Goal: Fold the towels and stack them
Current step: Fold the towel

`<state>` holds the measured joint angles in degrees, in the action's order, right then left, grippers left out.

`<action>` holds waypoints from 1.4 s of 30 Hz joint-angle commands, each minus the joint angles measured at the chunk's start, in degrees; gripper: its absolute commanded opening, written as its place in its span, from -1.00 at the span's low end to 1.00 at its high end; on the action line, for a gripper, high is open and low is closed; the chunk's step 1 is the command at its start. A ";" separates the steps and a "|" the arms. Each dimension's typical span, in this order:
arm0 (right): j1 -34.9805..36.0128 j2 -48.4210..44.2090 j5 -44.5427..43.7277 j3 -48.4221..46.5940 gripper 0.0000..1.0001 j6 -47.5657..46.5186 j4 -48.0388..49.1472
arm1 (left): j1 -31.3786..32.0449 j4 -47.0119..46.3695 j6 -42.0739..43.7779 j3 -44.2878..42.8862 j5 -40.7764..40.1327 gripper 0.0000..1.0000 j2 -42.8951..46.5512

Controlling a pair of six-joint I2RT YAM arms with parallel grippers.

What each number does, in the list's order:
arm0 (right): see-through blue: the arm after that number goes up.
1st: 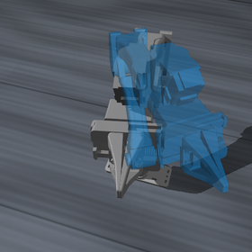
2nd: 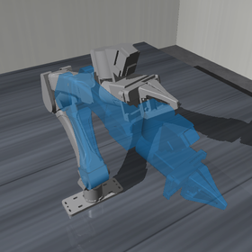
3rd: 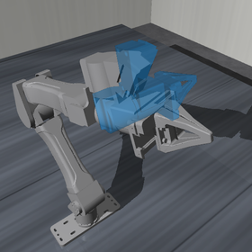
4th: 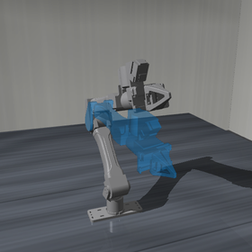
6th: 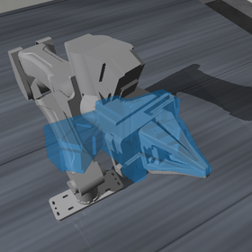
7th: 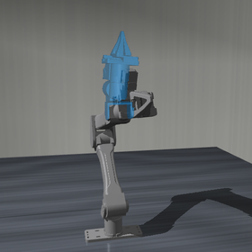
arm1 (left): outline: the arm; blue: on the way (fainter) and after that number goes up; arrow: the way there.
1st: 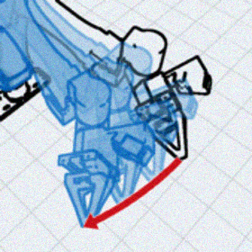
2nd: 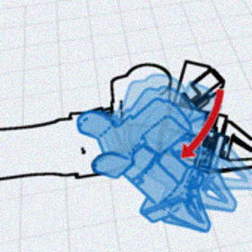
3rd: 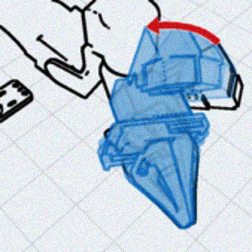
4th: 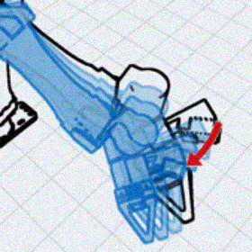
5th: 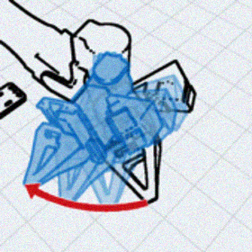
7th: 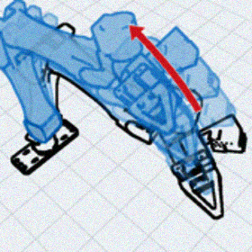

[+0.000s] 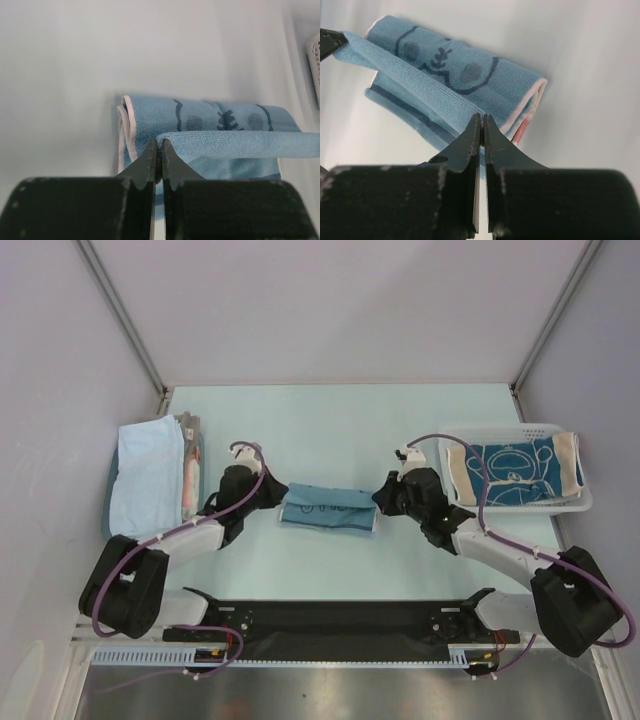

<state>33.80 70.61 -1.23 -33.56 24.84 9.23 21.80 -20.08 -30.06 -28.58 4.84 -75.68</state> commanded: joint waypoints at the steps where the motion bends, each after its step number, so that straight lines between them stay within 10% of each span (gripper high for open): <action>1: 0.48 -1.88 -2.98 1.13 -0.95 0.38 -0.36 | 0.61 -2.07 0.01 1.68 -2.38 -1.00 2.38; 18: 3.38 -2.23 -3.16 7.02 -0.92 3.37 2.45 | 2.19 -3.39 -0.52 6.60 -3.34 -0.92 5.36; 27: 3.46 -3.81 -2.72 7.72 -0.56 3.90 1.32 | 2.63 -2.00 -0.79 8.81 -3.70 -0.39 11.76; 42: 4.43 -6.98 -4.82 5.00 -0.34 4.78 -4.49 | 5.88 11.82 -0.87 -1.57 -2.47 -0.17 12.41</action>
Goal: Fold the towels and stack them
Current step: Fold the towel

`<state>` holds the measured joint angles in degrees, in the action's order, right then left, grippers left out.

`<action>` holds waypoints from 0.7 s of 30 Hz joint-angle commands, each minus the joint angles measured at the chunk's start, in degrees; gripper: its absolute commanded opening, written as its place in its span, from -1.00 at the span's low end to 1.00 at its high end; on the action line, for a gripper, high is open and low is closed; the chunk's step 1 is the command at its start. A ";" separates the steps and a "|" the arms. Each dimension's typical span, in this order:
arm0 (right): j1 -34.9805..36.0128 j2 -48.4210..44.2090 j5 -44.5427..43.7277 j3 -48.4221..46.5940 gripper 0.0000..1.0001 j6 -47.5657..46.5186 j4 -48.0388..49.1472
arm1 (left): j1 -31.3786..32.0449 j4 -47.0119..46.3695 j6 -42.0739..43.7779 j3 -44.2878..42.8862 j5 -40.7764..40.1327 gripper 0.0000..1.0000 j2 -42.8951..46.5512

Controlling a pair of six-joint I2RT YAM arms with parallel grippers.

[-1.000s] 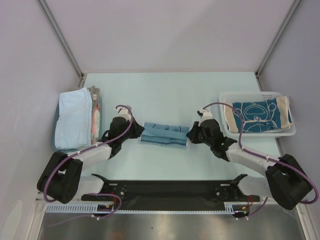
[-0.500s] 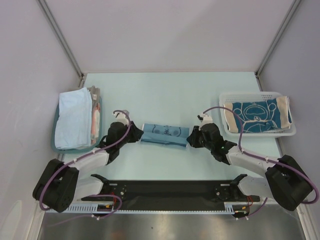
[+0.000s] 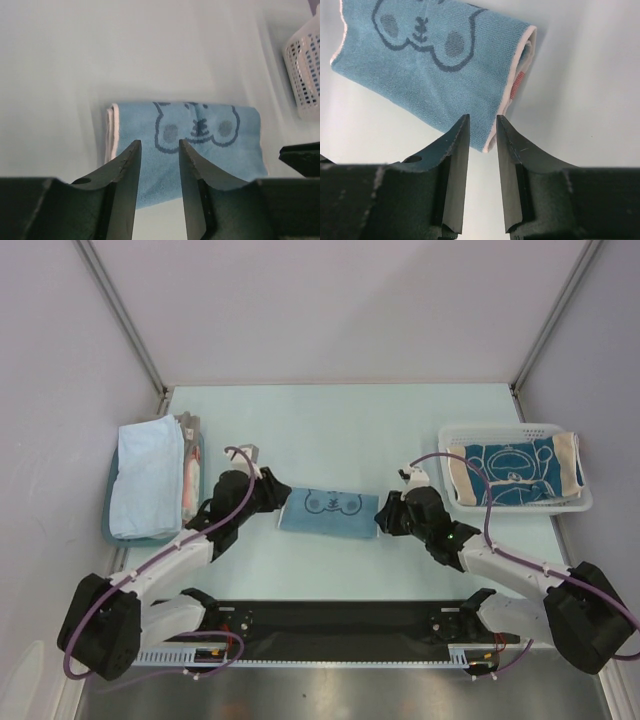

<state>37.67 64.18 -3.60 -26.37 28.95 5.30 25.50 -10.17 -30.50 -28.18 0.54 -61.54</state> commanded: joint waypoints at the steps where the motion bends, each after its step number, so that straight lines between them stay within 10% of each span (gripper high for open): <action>1: 0.56 0.15 -2.90 -2.46 -0.34 1.19 -0.64 | 2.80 1.65 -0.96 -2.40 2.45 -0.17 -2.53; 21: -1.38 20.98 -1.85 -11.77 0.14 5.67 -0.47 | 7.73 -0.98 -3.77 -2.67 -0.36 -0.33 -22.13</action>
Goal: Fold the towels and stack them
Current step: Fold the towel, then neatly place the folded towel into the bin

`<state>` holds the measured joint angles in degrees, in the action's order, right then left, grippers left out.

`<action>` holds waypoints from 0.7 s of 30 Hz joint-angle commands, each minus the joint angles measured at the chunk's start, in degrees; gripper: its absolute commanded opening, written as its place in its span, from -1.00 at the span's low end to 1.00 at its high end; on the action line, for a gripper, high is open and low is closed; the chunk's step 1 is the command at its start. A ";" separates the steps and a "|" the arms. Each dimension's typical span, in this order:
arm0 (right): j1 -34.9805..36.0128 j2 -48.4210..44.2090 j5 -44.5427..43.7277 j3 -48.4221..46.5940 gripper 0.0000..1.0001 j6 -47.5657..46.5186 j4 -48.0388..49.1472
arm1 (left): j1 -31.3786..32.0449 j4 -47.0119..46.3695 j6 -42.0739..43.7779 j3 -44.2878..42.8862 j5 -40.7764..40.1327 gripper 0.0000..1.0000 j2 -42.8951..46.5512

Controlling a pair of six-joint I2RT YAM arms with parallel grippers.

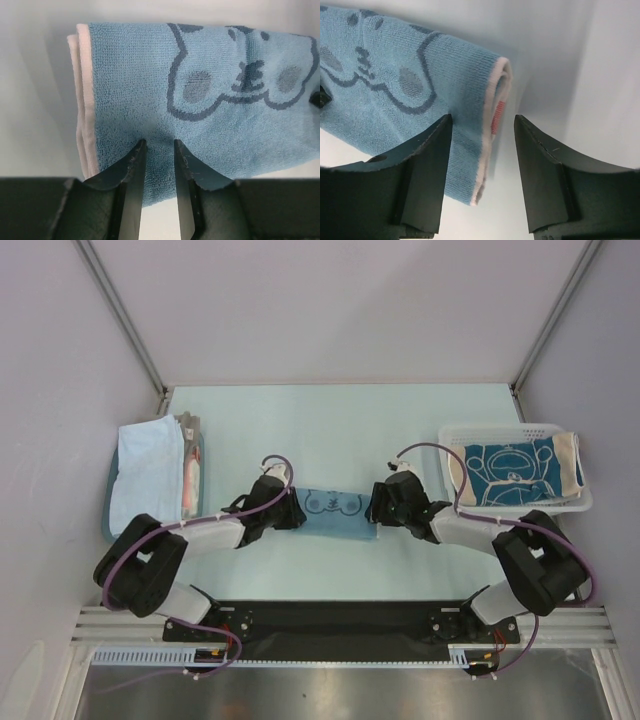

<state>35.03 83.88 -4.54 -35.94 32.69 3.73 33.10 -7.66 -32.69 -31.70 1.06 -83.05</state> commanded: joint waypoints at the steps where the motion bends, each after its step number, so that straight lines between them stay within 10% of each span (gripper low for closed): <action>1: 1.53 1.73 -1.17 -2.11 0.13 2.29 1.11 | 0.12 -3.68 -1.68 1.03 -0.88 -0.33 -0.63; 11: 4.78 7.88 -7.50 -2.64 -0.11 5.46 -0.38 | 1.08 -3.43 -4.40 1.21 3.24 -0.37 8.06; 21: 10.23 13.33 -17.69 -11.95 -1.00 4.41 -13.38 | 2.67 15.90 1.47 -10.90 5.09 -0.31 30.21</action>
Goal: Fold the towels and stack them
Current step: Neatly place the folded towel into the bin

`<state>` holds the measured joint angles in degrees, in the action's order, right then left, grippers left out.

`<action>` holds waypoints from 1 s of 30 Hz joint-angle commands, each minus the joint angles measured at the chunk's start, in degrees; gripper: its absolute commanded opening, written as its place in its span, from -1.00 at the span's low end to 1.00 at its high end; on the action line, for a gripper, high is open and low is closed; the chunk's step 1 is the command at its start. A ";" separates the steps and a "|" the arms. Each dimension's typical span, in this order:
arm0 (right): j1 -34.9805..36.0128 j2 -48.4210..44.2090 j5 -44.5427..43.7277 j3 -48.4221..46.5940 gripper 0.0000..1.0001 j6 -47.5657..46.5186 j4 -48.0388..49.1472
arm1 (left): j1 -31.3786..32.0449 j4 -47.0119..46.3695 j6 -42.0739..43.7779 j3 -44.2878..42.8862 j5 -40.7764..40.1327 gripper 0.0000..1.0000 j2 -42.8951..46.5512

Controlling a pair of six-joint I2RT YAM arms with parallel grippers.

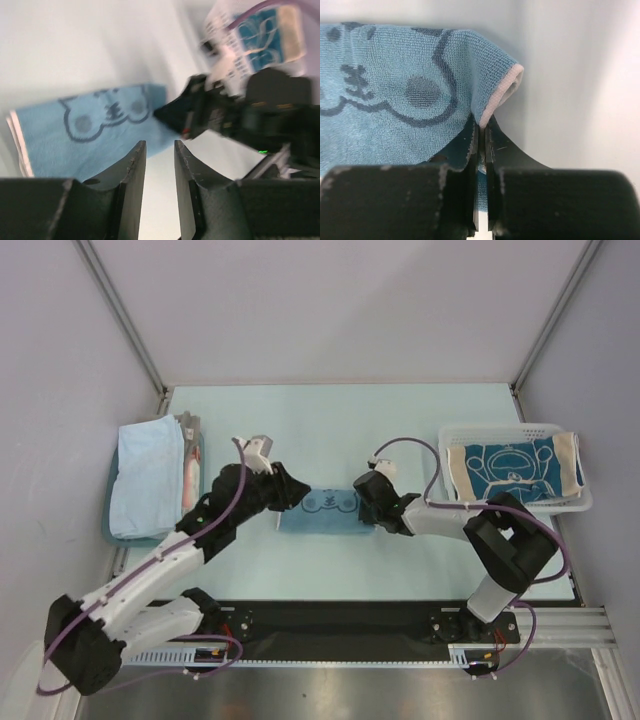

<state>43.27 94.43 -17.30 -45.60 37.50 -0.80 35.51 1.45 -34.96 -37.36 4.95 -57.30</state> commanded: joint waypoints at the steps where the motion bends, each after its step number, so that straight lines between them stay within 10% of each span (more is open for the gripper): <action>1: 2.17 2.69 -6.24 -3.08 -1.00 -0.84 -11.39 | 0.26 9.77 4.80 -6.13 1.64 -0.31 5.35; 16: 2.18 -3.55 -27.58 -23.81 -1.00 -15.52 -41.45 | 0.09 21.66 14.30 -4.48 2.26 -0.33 18.26; 30: -20.40 -18.13 -27.98 -21.20 -1.00 -34.85 -37.88 | 0.26 25.35 16.59 -2.71 6.03 -0.33 21.88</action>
<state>27.59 82.39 -45.58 -67.29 9.17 -41.08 35.51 26.65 -20.32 -39.75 8.86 -35.73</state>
